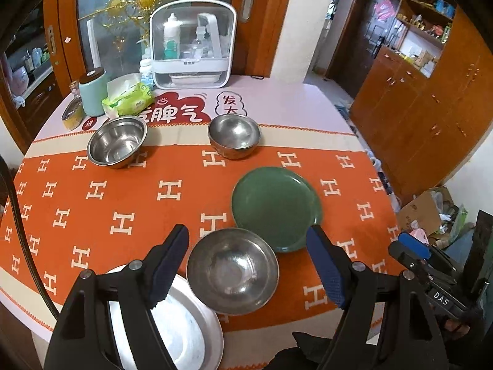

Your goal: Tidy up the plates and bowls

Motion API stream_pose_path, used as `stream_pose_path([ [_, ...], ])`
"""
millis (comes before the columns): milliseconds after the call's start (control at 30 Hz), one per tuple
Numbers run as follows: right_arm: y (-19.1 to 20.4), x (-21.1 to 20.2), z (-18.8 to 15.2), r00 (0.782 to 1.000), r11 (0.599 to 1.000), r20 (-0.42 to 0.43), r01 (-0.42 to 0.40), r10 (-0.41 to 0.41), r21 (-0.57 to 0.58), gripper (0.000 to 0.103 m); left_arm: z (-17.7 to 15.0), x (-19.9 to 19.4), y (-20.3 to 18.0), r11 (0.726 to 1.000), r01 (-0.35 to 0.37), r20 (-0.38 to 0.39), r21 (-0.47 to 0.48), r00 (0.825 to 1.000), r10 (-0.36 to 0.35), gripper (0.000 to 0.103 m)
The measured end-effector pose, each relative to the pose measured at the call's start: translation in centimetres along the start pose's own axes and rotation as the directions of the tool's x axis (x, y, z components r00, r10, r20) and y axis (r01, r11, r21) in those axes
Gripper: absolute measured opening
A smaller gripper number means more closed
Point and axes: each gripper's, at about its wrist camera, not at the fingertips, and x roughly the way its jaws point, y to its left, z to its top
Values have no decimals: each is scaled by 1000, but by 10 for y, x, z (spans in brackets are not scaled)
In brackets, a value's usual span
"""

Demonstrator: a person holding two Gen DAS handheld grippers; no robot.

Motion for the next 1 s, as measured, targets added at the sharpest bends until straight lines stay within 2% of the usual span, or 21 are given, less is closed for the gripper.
stream_pose_path([
  [267,-25,35,7,998,995,-47,-34,38,89,52,19,43,-1,998,-56,-82,19,995,58,77],
  [433,-38,56,8,996,985,-64,-57,69,166,52,27,75,1,997,-65,-146,31,987,69,77],
  [567,-45,76,5,991,974,-101,-67,91,218,52,28,111,1,997,-72,-225,33,971,78,77],
  [667,-49,93,5,986,971,-144,-45,81,236,52,29,134,3,997,-65,-271,30,960,71,77],
  [1000,-61,140,5,967,957,-227,-50,118,287,52,32,193,15,996,-73,-366,45,927,84,77],
])
